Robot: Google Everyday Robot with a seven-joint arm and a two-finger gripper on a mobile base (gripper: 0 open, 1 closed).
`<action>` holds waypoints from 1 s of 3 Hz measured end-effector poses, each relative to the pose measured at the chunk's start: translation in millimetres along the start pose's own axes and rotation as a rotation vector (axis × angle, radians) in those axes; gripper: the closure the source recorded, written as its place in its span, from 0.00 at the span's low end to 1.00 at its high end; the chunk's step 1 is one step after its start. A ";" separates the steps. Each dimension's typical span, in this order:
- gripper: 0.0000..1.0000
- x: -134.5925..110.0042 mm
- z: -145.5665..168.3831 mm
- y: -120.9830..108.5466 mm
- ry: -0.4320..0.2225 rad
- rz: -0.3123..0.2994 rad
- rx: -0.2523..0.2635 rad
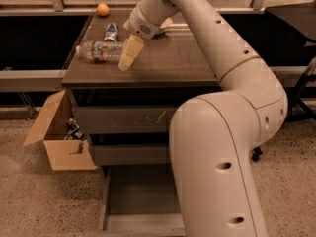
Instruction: Place water bottle into bottom drawer
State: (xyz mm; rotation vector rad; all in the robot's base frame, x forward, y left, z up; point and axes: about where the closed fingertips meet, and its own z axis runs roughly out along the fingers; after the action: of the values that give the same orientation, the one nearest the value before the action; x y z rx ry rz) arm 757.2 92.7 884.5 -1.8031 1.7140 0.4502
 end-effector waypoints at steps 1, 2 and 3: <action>0.00 -4.3 16.6 -7.2 -0.003 0.015 -0.002; 0.00 -6.9 30.9 -10.8 0.001 0.023 -0.015; 0.16 -5.2 44.6 -11.9 0.009 0.034 -0.033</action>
Offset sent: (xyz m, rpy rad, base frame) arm 0.0318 0.0317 -0.0145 -0.0032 0.0377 -0.0111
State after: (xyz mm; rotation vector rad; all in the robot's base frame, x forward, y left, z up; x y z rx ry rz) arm 775.4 124.7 856.1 -1.8043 1.7552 0.4880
